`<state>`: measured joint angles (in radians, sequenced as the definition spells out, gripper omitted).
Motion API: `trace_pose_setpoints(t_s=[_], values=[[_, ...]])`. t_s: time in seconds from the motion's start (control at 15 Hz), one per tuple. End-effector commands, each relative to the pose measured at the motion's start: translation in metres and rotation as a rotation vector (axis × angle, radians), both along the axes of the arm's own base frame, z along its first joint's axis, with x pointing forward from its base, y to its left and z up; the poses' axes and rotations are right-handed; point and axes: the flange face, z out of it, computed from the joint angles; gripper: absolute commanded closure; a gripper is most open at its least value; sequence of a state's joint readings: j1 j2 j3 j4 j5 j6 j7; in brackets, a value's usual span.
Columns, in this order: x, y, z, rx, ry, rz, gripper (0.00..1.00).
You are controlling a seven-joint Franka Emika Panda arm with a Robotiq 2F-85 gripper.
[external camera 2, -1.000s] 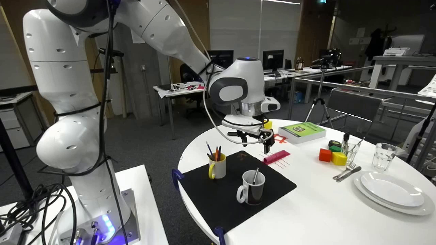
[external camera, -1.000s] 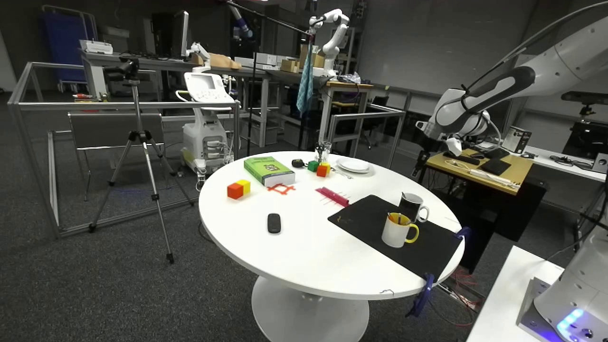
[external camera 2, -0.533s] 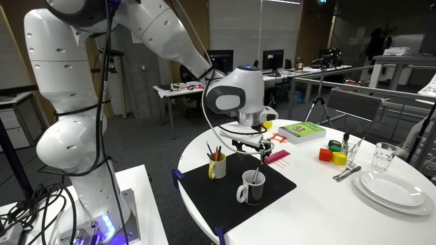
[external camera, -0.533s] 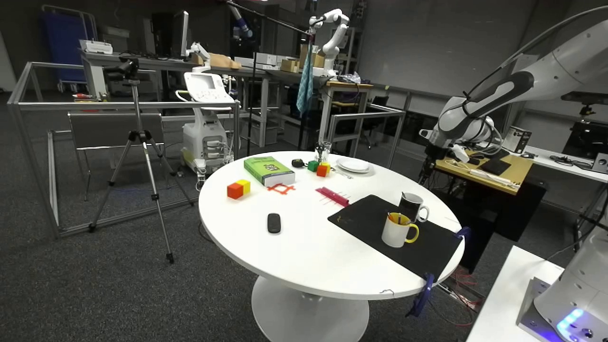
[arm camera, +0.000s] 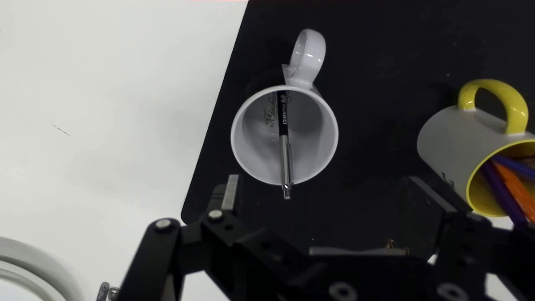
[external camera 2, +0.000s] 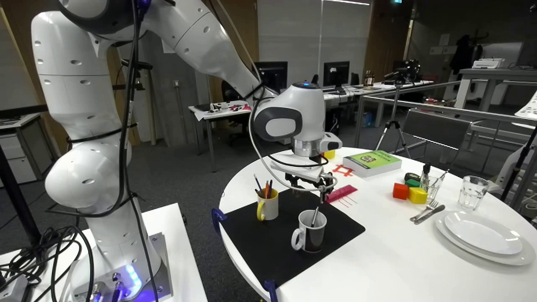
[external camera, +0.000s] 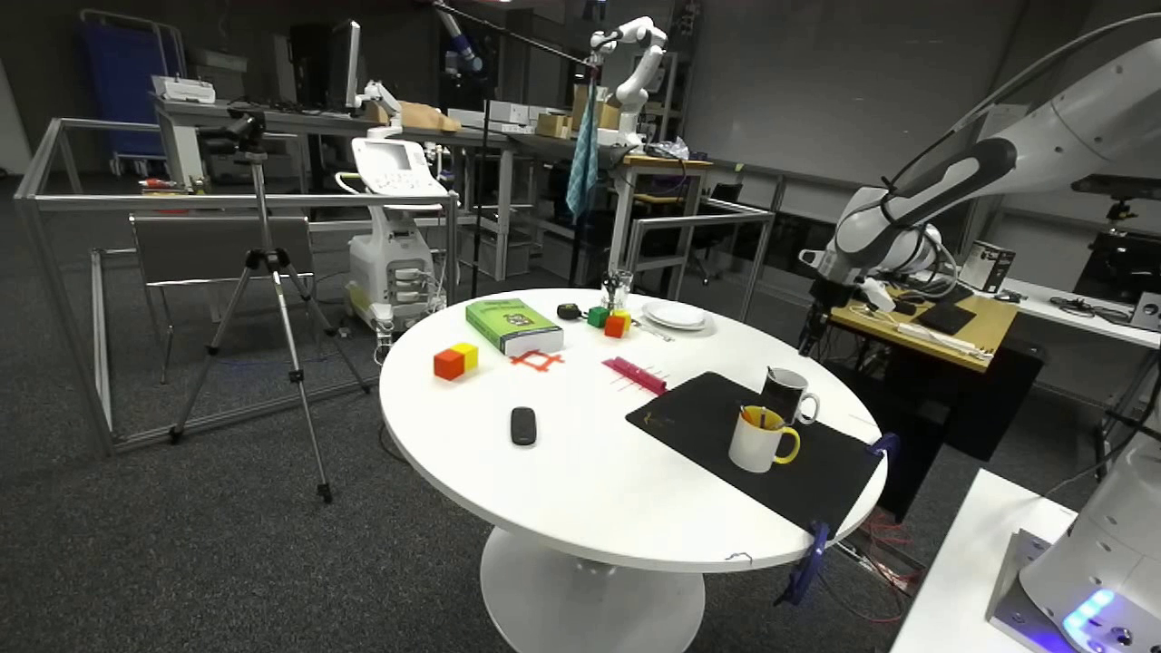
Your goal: Move the pen from the right cup to the left cup
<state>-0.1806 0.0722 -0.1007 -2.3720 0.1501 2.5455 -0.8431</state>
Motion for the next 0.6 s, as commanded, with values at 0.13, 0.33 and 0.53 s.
trace_pose_setpoints(t_s=[0.13, 0.33, 0.53], values=[[0.006, -0.002, -0.021, -0.014, -0.034, -0.035, 0.00], [0.014, -0.002, -0.036, -0.026, -0.060, -0.074, 0.00], [0.024, 0.005, -0.048, -0.025, -0.094, -0.101, 0.03]])
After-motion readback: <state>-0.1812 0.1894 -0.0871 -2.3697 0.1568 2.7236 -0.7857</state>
